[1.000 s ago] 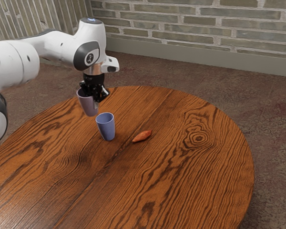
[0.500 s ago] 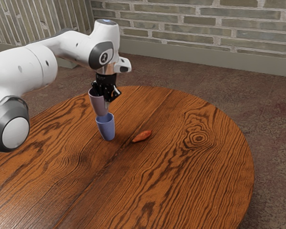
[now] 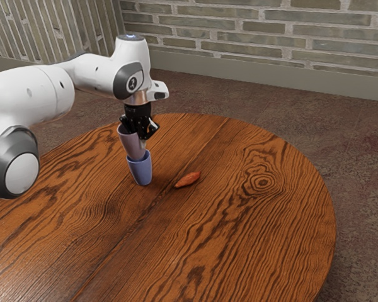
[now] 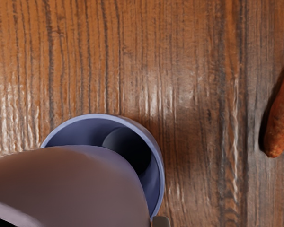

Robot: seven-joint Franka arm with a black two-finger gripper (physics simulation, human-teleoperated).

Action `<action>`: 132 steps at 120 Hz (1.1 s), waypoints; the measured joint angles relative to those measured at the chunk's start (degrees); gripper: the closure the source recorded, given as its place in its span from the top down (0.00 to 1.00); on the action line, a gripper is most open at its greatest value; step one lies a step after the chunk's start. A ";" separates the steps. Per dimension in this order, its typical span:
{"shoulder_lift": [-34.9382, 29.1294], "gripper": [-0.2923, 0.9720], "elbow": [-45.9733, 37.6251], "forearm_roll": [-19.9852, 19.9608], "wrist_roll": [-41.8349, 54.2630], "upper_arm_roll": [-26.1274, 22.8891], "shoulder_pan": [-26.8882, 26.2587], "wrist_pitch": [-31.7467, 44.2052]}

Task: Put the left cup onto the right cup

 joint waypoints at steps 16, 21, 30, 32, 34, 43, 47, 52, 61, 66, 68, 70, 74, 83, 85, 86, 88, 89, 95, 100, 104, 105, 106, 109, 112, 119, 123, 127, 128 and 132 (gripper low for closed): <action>0.73 0.15 -0.03 -0.21 -0.10 -0.05 0.00 0.85; 1.01 0.15 -0.03 -0.26 -0.12 -0.07 0.00 1.08; 1.31 0.15 -0.03 -0.29 -0.18 -0.08 0.00 1.48; 1.36 0.15 -0.03 -0.30 -0.19 -0.08 0.00 1.55; 1.44 0.15 -0.03 -0.31 -0.20 -0.08 0.00 1.61; 1.68 0.15 -0.04 -0.32 -0.25 -0.08 0.00 1.85; 1.71 0.15 -0.04 -0.32 -0.27 -0.08 0.01 1.93; 1.72 0.15 -0.04 -0.31 -0.30 -0.08 0.00 2.01; 1.73 0.16 -0.05 -0.30 -0.35 -0.06 0.00 2.12; 1.77 0.22 -0.08 -0.39 -0.33 -0.03 0.00 2.15; 1.78 0.25 -0.09 -0.42 -0.32 -0.04 0.00 2.16; 1.79 0.28 -0.10 -0.45 -0.32 -0.05 -0.01 2.17; 1.80 0.34 -0.11 -0.49 -0.33 -0.06 -0.02 2.19; 1.84 0.46 -0.11 -0.56 -0.34 -0.07 -0.06 2.21; 1.85 0.49 -0.11 -0.57 -0.34 -0.07 -0.06 2.22; 1.86 0.50 -0.11 -0.57 -0.34 -0.07 -0.07 2.22; 1.87 0.52 -0.11 -0.58 -0.35 -0.07 -0.07 2.23; 1.87 0.53 -0.11 -0.59 -0.35 -0.07 -0.08 2.23; 1.89 0.57 -0.09 -0.62 -0.36 -0.10 -0.08 2.24; 1.85 0.61 -0.04 -0.64 -0.37 -0.14 -0.09 2.24; 1.76 0.63 0.07 -0.65 -0.38 -0.19 -0.09 2.21; 1.70 0.63 0.11 -0.64 -0.38 -0.23 -0.09 2.19; 1.64 0.64 0.14 -0.64 -0.38 -0.25 -0.09 2.17; 1.39 0.65 0.27 -0.62 -0.39 -0.37 -0.09 2.10; 1.00 0.66 0.39 -0.59 -0.39 -0.50 -0.10 2.00; -0.56 0.68 0.51 -0.49 -0.39 -0.73 -0.32 1.73; -1.81 0.69 0.47 -0.42 -0.39 -0.82 -0.52 1.39; -3.34 0.70 0.29 -0.37 -0.39 -0.87 -0.87 0.92; -3.79 0.71 0.24 -0.36 -0.39 -0.88 -0.97 0.75; -5.74 0.71 0.00 -0.32 -0.41 -1.00 -1.42 -0.15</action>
